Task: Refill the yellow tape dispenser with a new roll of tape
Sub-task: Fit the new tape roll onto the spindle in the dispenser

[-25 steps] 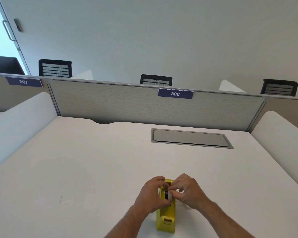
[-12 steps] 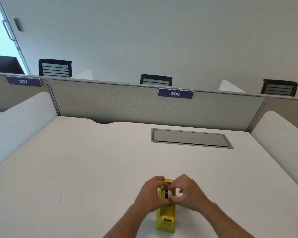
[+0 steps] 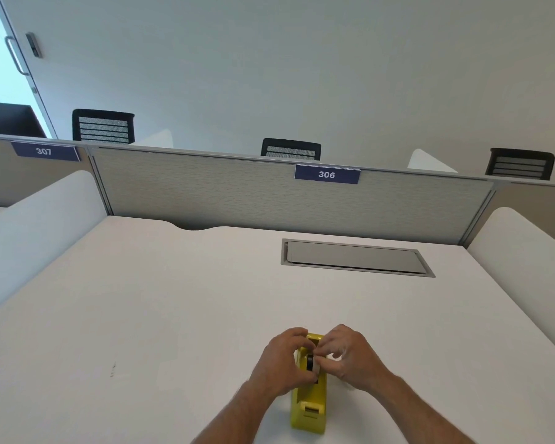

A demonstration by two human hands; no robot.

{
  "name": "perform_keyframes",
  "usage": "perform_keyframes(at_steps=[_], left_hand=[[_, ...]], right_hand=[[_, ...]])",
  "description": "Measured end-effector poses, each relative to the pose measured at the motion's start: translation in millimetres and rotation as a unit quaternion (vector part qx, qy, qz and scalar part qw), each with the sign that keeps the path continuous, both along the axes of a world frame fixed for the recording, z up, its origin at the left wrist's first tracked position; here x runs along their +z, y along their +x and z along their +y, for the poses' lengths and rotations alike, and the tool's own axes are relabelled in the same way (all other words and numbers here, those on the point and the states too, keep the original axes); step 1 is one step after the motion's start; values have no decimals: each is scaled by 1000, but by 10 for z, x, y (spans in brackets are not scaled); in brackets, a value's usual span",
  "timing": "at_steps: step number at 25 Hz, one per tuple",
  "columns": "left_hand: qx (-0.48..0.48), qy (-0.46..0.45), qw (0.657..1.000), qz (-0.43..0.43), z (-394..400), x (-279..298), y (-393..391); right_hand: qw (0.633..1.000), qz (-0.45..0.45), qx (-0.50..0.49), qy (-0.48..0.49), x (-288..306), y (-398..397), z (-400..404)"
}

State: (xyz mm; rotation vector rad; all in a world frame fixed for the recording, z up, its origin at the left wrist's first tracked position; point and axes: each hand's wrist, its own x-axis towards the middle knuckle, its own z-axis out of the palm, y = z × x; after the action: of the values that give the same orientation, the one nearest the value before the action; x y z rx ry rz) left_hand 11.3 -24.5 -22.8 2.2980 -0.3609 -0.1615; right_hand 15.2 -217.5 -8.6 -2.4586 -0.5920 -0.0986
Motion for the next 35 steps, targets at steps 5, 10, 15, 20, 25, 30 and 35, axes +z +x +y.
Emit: perform_keyframes(at_steps=[5, 10, 15, 20, 25, 30, 35], left_hand=[[2, -3, 1000, -2, 8, -5, -6], [0, -3, 1000, 2, 11, 4, -10], [0, -13, 1000, 7, 15, 16, -18], [-2, -12, 1000, 0, 18, 24, -8], [2, -12, 1000, 8, 10, 19, -10], [-1, -14, 1000, 9, 17, 14, 0], [1, -20, 1000, 14, 15, 11, 8]], right_hand=[[1000, 0, 1, -4, 9, -2, 8], [1000, -3, 3, -8, 34, -15, 14], [1000, -1, 6, -19, 57, -22, 18], [1000, 13, 8, -28, 72, -45, 6], [999, -3, 6, -37, 56, -37, 4], [999, -9, 10, -41, 62, -74, 1], [998, -37, 14, -52, 79, -80, 26]])
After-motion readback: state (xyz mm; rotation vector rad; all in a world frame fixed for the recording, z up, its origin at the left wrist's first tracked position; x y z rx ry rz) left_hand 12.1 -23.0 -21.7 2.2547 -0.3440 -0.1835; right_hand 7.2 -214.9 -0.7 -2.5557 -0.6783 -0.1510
